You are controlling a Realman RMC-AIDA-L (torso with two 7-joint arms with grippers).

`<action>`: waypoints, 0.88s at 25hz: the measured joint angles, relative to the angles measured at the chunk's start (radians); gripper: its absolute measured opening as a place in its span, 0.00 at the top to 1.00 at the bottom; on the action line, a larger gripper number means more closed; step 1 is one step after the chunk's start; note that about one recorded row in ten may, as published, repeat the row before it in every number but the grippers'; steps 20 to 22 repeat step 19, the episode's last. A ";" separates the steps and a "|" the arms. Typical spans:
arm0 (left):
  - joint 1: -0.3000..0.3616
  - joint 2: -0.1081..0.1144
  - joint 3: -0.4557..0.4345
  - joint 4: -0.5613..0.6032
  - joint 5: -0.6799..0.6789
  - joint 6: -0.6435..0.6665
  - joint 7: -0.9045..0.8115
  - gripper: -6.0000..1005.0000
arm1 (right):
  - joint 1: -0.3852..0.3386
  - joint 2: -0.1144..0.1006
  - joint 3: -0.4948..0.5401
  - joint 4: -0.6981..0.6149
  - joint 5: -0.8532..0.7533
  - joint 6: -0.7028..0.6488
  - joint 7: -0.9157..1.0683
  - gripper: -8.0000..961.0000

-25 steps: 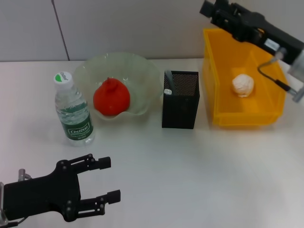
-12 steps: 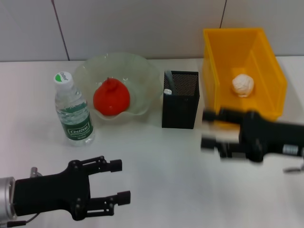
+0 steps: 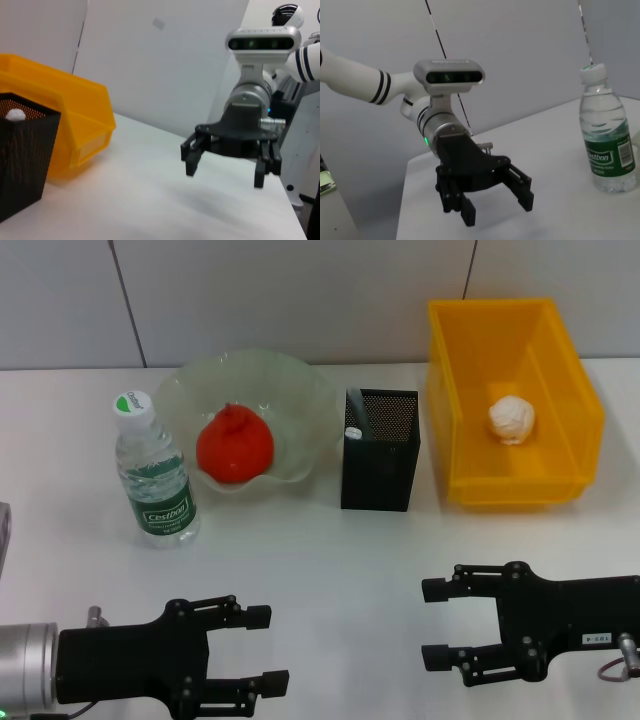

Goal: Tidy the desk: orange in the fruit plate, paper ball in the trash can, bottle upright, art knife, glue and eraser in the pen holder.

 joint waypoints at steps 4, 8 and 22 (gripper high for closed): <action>-0.008 0.000 -0.001 0.005 -0.002 0.012 0.000 0.22 | -0.004 0.006 0.000 0.003 -0.001 0.014 -0.011 0.18; -0.009 0.002 0.000 0.008 0.001 0.017 0.006 0.22 | -0.003 0.010 -0.001 0.007 -0.003 0.027 -0.012 0.18; -0.010 0.013 0.001 0.017 0.002 0.030 0.000 0.22 | 0.005 0.014 0.009 0.004 -0.004 0.029 -0.012 0.18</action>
